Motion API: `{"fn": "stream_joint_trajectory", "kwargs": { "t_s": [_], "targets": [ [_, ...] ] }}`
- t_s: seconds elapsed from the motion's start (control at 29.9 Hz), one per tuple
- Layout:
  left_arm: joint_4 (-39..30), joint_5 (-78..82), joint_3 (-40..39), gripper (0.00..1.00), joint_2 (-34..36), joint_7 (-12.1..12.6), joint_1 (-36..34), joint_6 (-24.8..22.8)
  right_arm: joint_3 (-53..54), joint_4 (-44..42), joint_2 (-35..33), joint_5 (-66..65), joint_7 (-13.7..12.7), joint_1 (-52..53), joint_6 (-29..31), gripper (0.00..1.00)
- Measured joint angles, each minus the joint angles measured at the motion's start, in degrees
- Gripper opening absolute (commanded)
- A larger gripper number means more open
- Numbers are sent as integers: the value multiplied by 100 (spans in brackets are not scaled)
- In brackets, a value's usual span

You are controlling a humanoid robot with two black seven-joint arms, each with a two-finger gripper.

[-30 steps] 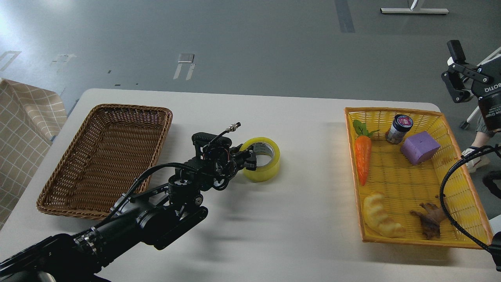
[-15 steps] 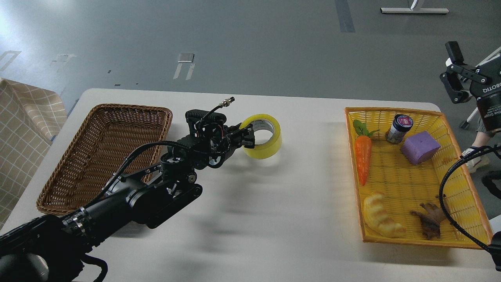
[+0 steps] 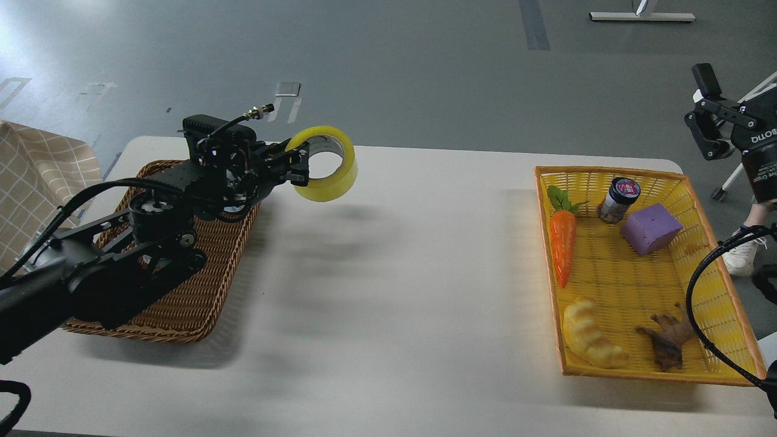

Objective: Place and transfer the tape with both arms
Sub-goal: 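Lift the tape roll and carry it over the wicker basket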

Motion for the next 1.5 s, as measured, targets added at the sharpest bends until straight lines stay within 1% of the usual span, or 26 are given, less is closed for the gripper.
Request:
{"fn": "stream_joint_trajectory", "kwargs": {
  "t_s": [0.17,0.27,0.33,0.53,0.84,1.07,1.14,1.27,1.37,1.5],
  "targets": [
    [-201,-132,-6,0,880,-23,40,-24,0,0,-4,-1,0,4,0,100],
    [-207,-186,-3,0,1312,-174,98,-25,0,0,-4,-3,1,5,0,100],
    [-207,-244,49,0,1523,-260,154,0,0,0,-4,-3,3,3,0,100],
    [-172,-276,90,0,1920,-346,673,213,0,6,3,-2,4,-7,0,100],
    [-137,-296,43,0,2068,-506,1182,560,0,0,-3,4,5,-32,0,100],
    [19,-523,30,0,2108,-799,1491,753,0,-3,-4,2,5,-78,0,100],
    [70,-600,25,0,2119,-844,1573,774,0,-11,-4,2,5,-80,0,100],
    [261,-639,23,0,2118,-939,1718,806,0,-17,-4,-1,5,-79,0,100],
    [473,-640,28,0,2091,-1001,1784,957,0,-18,-4,-1,5,-75,0,100],
    [700,-651,60,0,2062,-1165,1873,1127,0,-17,2,-3,5,-73,0,100]
  ]
}}
